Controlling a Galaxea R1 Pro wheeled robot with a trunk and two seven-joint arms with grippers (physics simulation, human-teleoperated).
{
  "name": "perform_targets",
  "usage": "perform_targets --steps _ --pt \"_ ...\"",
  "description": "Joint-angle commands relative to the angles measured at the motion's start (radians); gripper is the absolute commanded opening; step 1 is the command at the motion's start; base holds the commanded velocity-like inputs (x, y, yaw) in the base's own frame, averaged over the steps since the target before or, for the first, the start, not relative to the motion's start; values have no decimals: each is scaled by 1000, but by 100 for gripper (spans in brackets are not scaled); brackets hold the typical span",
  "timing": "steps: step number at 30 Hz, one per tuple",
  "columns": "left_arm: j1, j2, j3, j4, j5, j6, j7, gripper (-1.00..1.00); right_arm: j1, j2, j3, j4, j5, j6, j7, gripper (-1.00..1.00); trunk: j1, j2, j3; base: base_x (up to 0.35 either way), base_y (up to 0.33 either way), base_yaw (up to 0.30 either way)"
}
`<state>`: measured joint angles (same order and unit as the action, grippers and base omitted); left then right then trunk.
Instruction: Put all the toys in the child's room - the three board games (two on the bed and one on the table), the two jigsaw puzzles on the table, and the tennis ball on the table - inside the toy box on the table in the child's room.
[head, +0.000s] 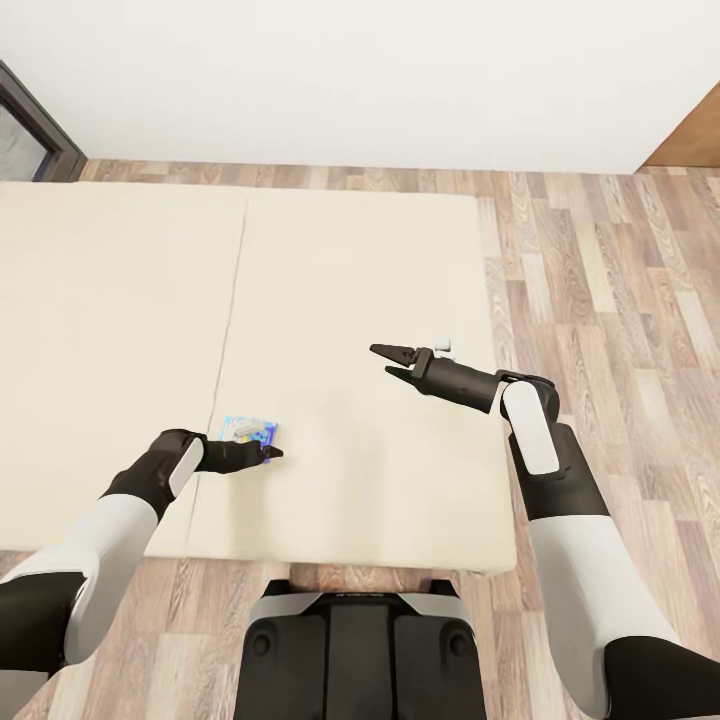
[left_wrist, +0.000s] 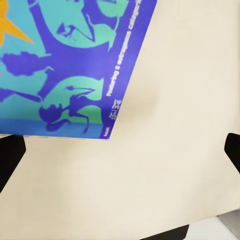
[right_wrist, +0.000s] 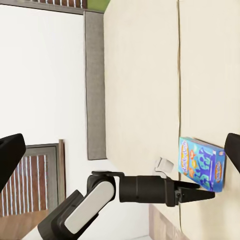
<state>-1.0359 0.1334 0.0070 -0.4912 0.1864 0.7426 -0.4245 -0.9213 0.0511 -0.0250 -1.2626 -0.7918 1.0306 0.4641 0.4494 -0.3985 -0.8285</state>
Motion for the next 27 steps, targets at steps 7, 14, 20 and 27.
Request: perform_targets --steps 7,14,20,27 --pt "0 1 1 -1 7 11 1 100 1 1 -3 0 8 5 8 100 1 -2 0 0 43 0" --pt "0 2 1 -1 6 12 1 100 1 0 -4 0 8 5 8 100 1 -2 0 0 101 0" --pt "0 2 1 -1 6 12 1 100 1 0 -4 0 8 5 8 100 1 -2 0 0 36 0" --pt "0 2 1 -1 5 13 1 100 1 0 -4 1 8 5 10 100 1 -2 0 0 157 0"
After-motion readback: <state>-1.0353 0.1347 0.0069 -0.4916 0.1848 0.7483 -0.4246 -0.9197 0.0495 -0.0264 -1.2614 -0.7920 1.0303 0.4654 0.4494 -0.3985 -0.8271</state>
